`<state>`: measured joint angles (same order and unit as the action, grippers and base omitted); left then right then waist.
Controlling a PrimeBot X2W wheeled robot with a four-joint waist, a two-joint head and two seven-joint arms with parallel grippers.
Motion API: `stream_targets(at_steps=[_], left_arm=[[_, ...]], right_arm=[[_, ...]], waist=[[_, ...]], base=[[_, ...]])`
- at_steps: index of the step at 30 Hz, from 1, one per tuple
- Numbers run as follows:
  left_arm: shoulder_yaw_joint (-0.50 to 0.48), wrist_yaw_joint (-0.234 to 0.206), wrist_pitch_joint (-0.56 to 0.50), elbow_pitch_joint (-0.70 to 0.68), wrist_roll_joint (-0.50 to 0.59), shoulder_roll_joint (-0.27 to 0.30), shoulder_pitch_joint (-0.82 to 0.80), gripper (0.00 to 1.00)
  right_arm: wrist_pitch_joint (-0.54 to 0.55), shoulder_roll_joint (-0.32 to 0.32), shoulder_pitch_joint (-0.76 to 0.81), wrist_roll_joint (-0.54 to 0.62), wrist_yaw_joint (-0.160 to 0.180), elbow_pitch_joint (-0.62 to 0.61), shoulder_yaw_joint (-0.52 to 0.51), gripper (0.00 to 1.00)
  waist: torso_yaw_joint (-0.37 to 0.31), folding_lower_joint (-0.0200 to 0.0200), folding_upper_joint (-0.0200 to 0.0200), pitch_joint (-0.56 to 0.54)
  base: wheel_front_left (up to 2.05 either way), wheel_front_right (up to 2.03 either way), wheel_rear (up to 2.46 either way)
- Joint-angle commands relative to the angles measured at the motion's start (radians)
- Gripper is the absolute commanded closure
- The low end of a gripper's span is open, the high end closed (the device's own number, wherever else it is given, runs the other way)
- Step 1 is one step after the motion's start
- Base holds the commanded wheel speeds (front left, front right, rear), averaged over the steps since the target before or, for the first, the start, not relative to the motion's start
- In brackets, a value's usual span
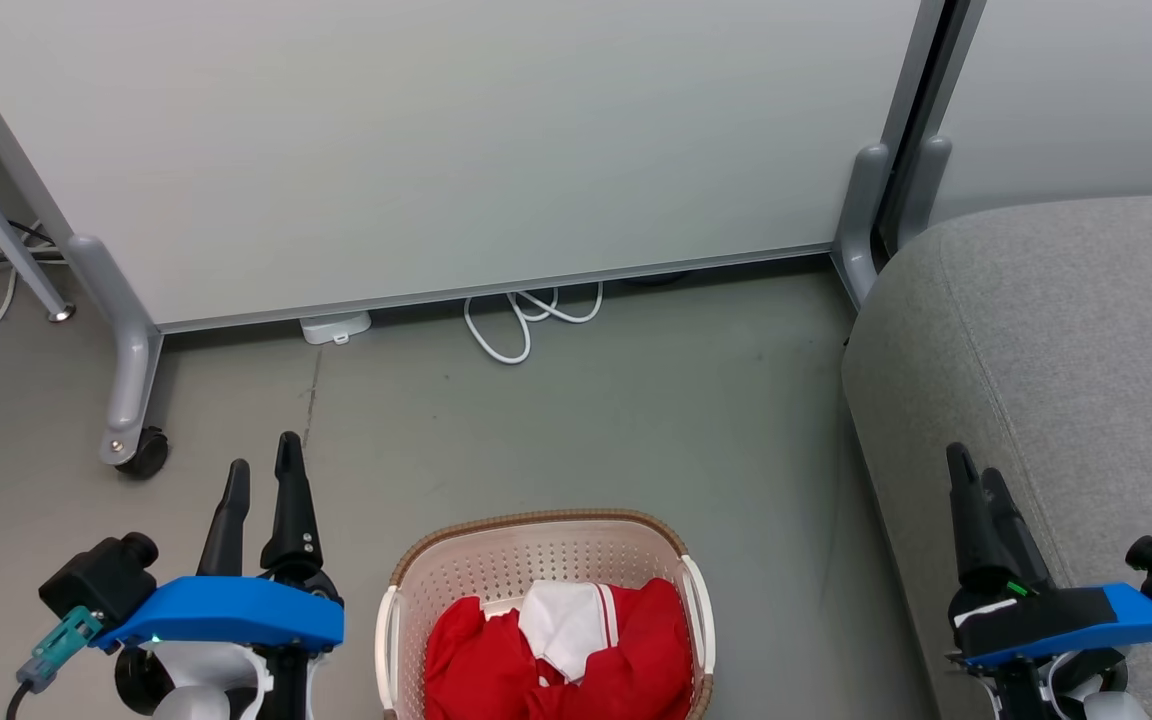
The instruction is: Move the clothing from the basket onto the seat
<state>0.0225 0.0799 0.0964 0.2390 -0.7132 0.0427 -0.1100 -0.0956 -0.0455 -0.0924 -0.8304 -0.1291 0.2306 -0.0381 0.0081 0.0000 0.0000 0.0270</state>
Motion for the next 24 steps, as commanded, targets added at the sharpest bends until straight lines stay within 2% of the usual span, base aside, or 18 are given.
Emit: stream_targets(at_steps=[1,24], left_arm=[[0.009,-0.002,0.011,-0.007,0.036,0.008,-0.029,0.00],[0.070,-0.015,0.071,0.014,0.291,0.017,-0.048,0.00]], right_arm=[[-0.011,-0.005,-0.025,0.036,-0.002,-0.009,0.003,0.00],[-0.071,-0.006,-0.039,0.276,-0.002,0.014,0.025,0.00]], waist=[[0.001,0.0000,0.0000,0.001],[0.007,0.0000,0.0000,0.014]], base=[[0.00,0.00,0.00],[0.00,0.00,0.00]])
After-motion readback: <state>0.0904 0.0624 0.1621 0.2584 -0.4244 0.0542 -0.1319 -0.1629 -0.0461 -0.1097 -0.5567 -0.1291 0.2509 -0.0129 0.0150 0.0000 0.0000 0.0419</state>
